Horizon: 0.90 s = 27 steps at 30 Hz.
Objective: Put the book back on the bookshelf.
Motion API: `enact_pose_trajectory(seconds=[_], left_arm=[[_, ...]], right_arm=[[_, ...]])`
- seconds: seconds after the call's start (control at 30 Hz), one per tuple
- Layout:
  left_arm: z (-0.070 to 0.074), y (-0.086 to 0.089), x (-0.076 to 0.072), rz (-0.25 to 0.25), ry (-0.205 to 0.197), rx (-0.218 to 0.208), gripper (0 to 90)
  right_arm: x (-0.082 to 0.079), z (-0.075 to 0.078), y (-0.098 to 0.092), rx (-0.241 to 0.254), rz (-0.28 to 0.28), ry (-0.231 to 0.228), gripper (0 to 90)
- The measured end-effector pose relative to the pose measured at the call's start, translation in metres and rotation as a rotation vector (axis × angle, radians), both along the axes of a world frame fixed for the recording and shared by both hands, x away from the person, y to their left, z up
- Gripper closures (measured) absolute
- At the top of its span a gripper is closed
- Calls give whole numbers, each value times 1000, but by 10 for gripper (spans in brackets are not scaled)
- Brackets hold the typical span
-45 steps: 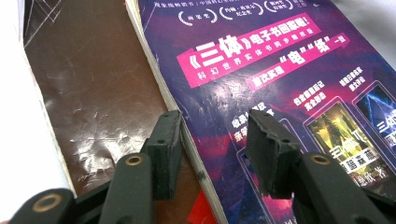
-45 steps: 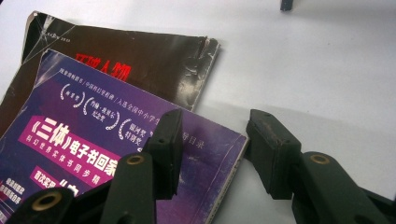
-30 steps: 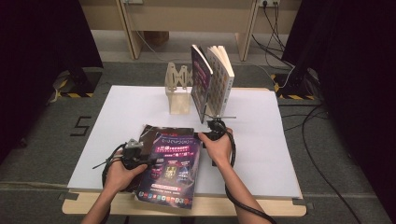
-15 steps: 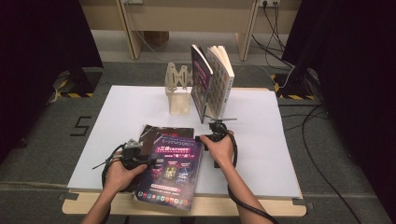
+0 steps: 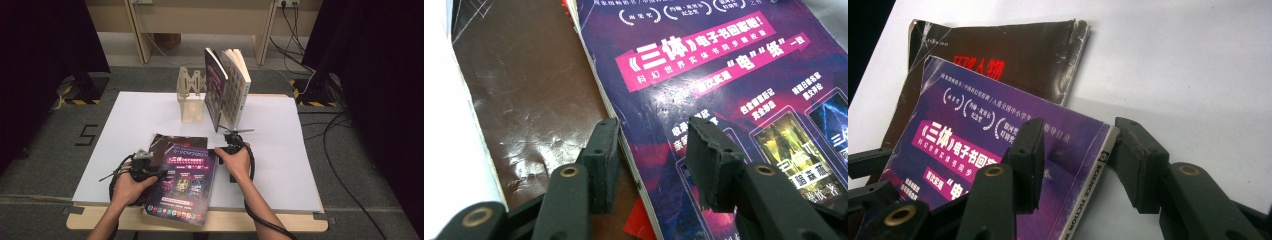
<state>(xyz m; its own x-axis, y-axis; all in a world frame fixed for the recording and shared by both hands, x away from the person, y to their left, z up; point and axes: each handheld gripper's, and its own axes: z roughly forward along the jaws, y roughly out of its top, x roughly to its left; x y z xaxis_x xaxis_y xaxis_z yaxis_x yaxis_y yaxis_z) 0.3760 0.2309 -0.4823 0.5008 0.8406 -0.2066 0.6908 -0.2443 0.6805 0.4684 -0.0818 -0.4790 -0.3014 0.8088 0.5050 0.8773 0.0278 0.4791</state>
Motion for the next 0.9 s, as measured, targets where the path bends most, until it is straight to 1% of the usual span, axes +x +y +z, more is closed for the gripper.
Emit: enact_pose_trajectory(seconds=[0.03,0.1,0.23,0.27,0.33,0.43,0.47,0.57,0.7,0.8,0.9], left_arm=[[0,0,0,-1,2,-2,560],[0,0,0,-2,2,0,559],[0,0,0,-2,1,5,557],[1,1,0,-2,0,7,556],[1,0,0,-1,-2,10,556],[1,1,0,-3,-2,10,555],[1,1,0,-1,-1,9,556],[1,0,0,-1,-2,10,555],[1,1,0,0,1,6,556],[0,1,0,0,0,5,556],[1,0,0,-2,-4,11,556]], right_arm=[[0,1,1,-4,6,-13,580],[0,5,2,17,4,-23,592],[0,16,5,36,10,-53,635],[0,18,6,30,15,-62,639],[1,21,8,23,25,-64,650],[3,21,8,28,34,-51,655],[4,21,7,20,34,-38,654],[6,18,6,30,32,-18,651],[6,14,4,37,28,-4,638],[5,9,6,44,57,41,622],[3,4,7,37,51,38,617]])
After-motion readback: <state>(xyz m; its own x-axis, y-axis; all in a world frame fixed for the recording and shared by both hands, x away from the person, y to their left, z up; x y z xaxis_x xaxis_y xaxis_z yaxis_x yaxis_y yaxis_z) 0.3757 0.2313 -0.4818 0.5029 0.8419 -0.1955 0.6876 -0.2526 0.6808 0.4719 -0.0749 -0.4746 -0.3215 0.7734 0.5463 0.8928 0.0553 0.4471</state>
